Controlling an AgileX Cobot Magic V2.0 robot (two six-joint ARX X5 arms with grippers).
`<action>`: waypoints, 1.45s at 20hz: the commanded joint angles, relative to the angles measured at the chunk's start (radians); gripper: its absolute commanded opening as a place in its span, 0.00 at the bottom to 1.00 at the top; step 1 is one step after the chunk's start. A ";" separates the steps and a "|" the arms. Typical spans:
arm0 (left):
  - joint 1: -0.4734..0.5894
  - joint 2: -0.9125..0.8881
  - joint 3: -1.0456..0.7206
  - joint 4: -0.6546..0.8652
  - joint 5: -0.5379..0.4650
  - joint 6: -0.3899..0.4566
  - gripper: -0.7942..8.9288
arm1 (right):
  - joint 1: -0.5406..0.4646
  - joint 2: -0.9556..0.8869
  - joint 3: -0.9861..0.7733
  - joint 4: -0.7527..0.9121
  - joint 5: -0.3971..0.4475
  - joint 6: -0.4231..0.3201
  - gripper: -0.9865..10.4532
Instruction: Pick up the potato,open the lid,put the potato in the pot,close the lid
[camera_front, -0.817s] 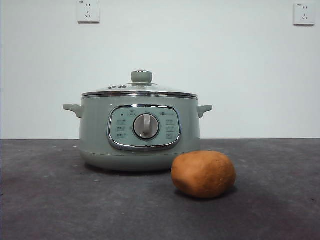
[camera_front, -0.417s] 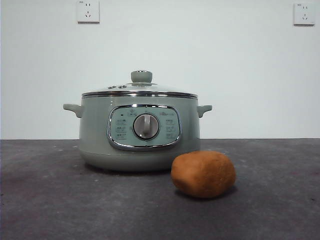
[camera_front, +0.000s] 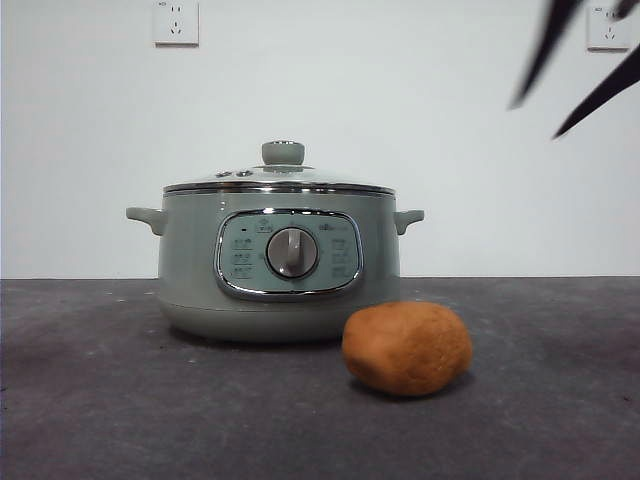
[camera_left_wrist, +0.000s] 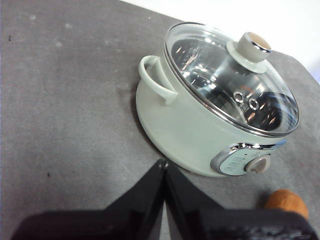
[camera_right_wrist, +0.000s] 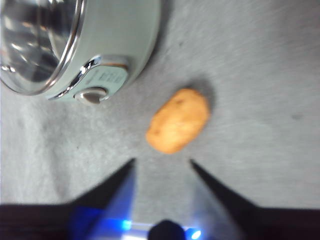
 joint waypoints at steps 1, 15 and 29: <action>-0.004 0.006 0.002 0.027 0.005 0.033 0.08 | 0.063 0.085 0.006 0.058 0.010 0.112 0.40; -0.005 0.041 0.008 0.029 0.161 0.139 0.08 | 0.154 0.456 0.007 0.173 0.078 0.391 0.53; -0.005 0.068 0.008 0.029 0.161 0.139 0.08 | 0.151 0.547 0.007 0.145 0.139 0.393 0.26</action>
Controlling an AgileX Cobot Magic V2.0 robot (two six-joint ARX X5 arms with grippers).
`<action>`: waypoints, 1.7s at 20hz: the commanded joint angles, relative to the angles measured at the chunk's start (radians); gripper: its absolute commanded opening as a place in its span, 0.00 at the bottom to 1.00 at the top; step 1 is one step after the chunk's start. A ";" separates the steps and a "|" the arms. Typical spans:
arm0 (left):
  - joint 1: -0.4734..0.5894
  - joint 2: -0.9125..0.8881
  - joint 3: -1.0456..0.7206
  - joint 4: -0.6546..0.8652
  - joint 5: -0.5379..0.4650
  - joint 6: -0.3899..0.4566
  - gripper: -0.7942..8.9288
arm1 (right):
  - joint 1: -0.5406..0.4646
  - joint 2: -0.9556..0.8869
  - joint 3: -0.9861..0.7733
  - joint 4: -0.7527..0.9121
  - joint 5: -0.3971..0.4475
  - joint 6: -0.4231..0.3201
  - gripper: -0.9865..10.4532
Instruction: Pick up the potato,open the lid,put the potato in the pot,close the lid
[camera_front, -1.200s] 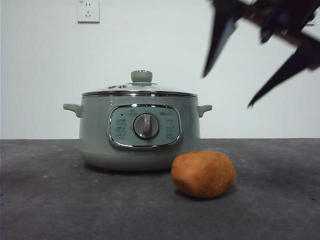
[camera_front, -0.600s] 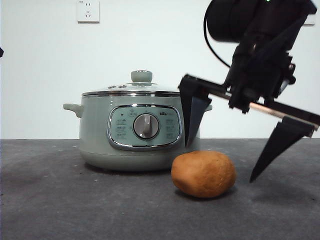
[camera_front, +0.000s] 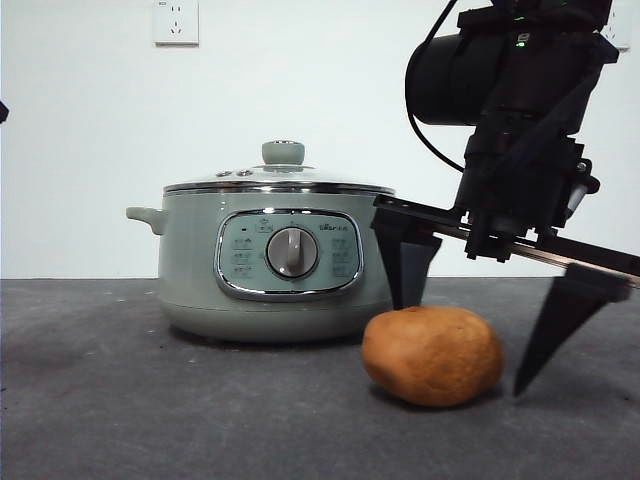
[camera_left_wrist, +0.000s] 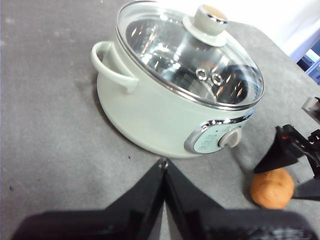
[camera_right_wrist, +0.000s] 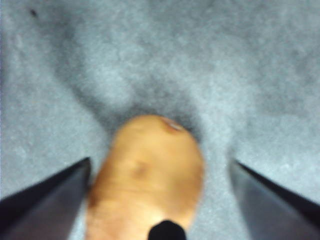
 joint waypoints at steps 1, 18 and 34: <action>-0.002 0.010 0.006 0.008 0.005 0.013 0.08 | 0.000 0.014 0.001 0.001 -0.019 -0.051 0.13; -0.204 0.555 0.599 -0.345 -0.021 0.149 0.08 | 0.021 -0.294 0.219 -0.391 -0.048 -1.015 0.08; -0.399 1.355 1.642 -0.702 -0.309 0.164 0.53 | 0.022 -0.461 0.229 -0.549 0.070 -1.109 0.08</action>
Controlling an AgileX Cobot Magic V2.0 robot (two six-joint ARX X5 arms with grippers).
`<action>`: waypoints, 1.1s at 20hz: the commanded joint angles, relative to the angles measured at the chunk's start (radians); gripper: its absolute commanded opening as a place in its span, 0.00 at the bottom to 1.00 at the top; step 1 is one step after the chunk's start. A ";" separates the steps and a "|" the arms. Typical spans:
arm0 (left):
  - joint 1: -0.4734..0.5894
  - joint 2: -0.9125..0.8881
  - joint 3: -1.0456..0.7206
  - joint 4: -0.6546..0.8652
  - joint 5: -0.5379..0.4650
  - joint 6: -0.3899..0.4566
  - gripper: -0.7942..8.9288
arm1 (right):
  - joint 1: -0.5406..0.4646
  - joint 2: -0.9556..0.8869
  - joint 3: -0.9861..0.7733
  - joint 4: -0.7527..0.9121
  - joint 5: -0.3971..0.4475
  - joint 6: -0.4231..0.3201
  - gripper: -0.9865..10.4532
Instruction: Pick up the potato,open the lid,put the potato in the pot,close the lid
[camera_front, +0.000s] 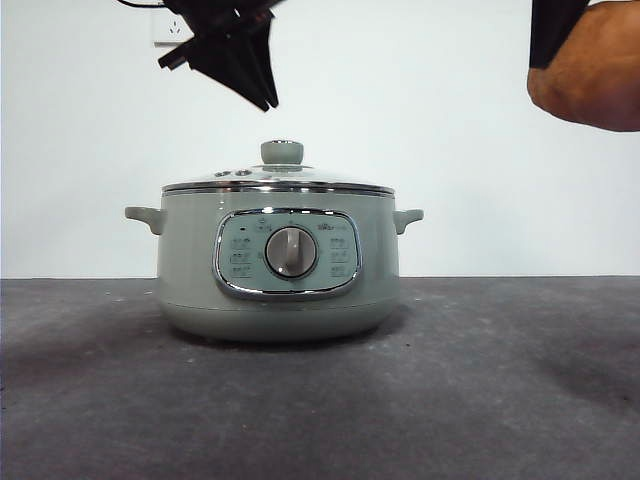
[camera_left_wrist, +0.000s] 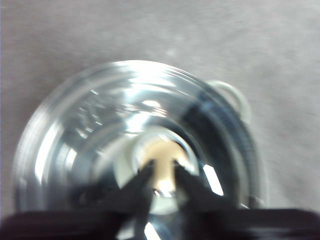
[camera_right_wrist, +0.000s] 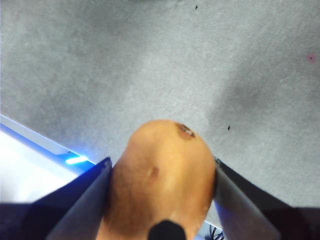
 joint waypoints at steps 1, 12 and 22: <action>-0.013 0.051 0.054 -0.016 -0.023 0.008 0.70 | 0.001 0.000 0.003 -0.004 0.004 -0.011 0.08; -0.061 0.116 0.055 -0.026 -0.084 0.036 0.76 | 0.001 0.000 0.003 0.003 0.004 -0.010 0.08; -0.091 0.145 0.055 -0.044 -0.164 0.053 0.59 | 0.001 0.000 0.003 0.016 0.004 -0.010 0.08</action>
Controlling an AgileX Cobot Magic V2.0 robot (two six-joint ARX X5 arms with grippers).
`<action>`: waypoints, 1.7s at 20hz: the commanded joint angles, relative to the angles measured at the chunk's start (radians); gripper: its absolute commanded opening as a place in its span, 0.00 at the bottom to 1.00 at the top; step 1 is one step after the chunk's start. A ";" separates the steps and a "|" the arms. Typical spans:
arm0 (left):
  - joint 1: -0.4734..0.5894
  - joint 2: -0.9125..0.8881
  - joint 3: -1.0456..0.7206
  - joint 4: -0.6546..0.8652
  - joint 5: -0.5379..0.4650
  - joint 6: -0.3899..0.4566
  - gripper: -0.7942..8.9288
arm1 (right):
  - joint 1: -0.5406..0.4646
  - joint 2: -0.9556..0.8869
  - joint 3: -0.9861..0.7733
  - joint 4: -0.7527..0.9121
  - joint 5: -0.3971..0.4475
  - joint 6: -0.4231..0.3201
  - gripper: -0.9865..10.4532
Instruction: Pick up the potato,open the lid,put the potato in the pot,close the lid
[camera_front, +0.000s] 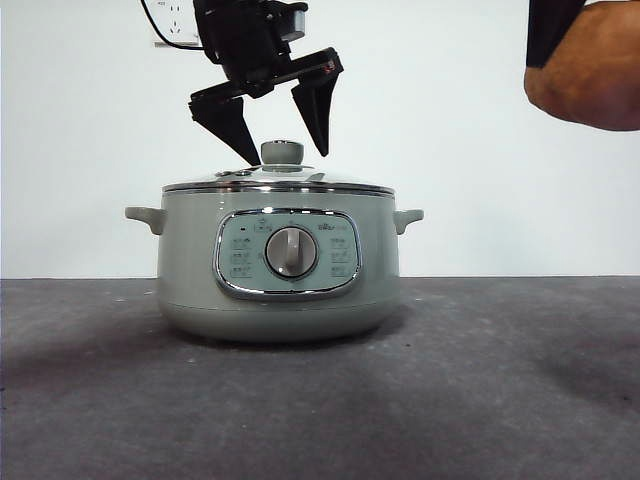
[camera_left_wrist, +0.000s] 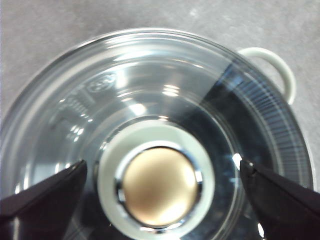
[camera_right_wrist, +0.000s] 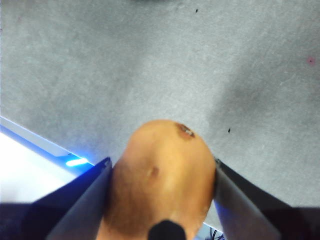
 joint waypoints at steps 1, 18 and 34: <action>-0.006 0.019 0.002 0.001 -0.004 0.012 0.50 | 0.001 0.001 0.003 0.006 0.004 -0.011 0.08; 0.023 -0.058 0.004 -0.004 -0.097 0.023 0.07 | 0.000 0.081 0.122 0.059 0.023 -0.009 0.08; 0.293 -0.168 0.004 -0.030 -0.097 0.094 0.07 | -0.001 0.805 0.838 0.093 -0.003 -0.008 0.08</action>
